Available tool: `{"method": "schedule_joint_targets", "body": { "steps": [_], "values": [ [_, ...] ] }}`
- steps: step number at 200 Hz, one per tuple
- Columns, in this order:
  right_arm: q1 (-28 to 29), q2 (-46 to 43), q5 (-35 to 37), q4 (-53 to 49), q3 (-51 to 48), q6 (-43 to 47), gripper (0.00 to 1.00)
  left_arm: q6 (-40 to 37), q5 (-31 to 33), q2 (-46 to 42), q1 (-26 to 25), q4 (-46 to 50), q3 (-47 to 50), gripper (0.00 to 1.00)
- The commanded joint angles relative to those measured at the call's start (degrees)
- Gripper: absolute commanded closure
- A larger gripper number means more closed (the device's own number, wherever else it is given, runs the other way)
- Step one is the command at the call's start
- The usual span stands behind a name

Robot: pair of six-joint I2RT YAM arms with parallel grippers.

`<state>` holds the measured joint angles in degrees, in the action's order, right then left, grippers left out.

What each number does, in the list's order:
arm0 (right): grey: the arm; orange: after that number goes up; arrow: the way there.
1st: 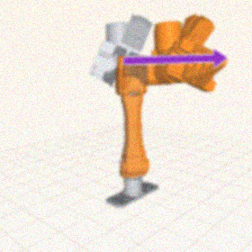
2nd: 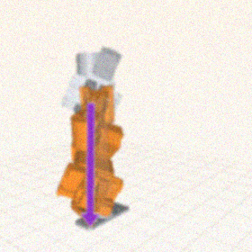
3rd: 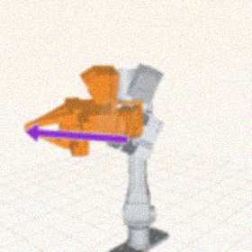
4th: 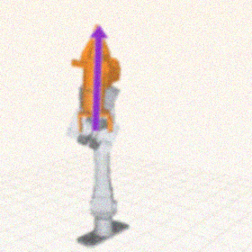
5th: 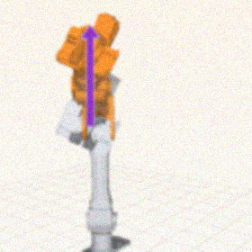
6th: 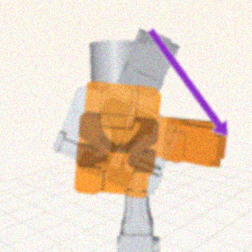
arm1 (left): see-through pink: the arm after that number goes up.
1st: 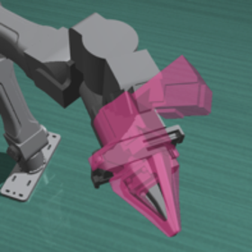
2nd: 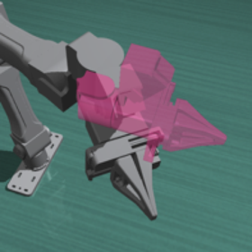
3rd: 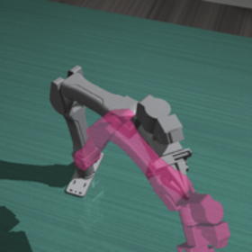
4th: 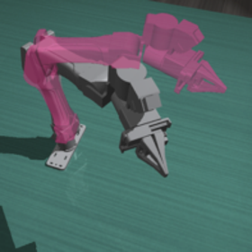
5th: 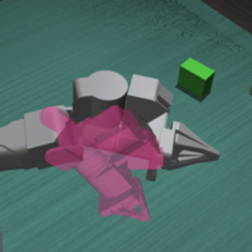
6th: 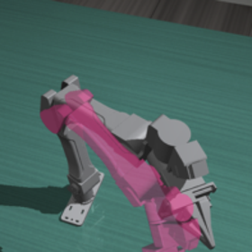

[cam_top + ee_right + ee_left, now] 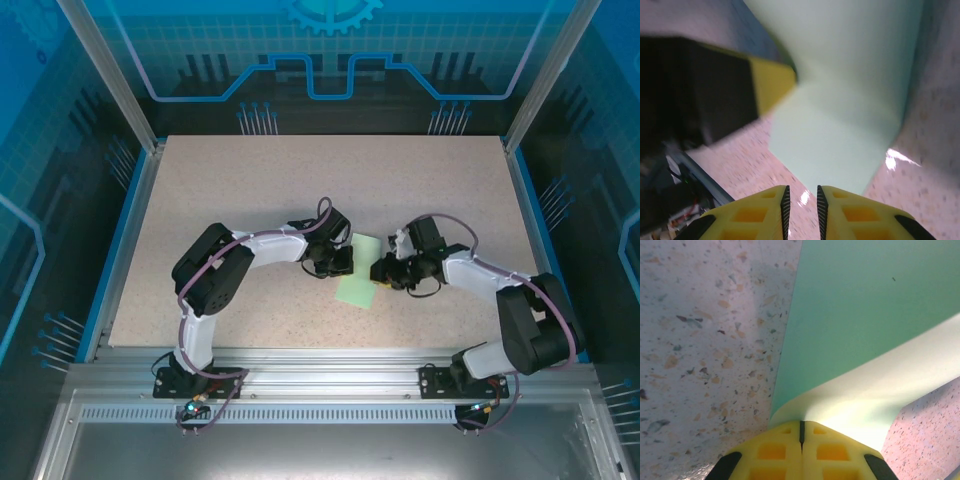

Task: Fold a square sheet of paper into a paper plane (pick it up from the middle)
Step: Fold the square sheet of paper in half at the center of the table.

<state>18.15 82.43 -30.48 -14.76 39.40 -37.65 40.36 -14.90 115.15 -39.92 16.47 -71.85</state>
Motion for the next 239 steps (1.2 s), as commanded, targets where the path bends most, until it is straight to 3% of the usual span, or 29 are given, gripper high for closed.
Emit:
{"method": "schedule_joint_targets", "body": {
  "steps": [1, 98, 161, 239],
  "values": [
    [-1.3, 3.1, -1.9, 0.8, 2.6, 1.5, 0.76, -0.8, -0.4, 2.2, -0.5, 3.7, 0.2, 1.00],
    [-4.2, 15.6, 2.1, 3.8, 1.5, 2.8, 0.76, -1.0, -0.7, 2.9, -0.6, 4.1, -0.4, 1.00],
    [-4.5, 8.6, -1.1, 0.1, 5.6, 2.3, 0.74, -1.7, -0.6, 3.3, -0.5, 4.9, -0.9, 1.00],
    [-6.3, 17.5, 0.2, 2.3, 7.8, 3.0, 0.75, -1.8, -0.7, 3.2, -0.5, 5.0, -0.4, 1.00]
  ]
}}
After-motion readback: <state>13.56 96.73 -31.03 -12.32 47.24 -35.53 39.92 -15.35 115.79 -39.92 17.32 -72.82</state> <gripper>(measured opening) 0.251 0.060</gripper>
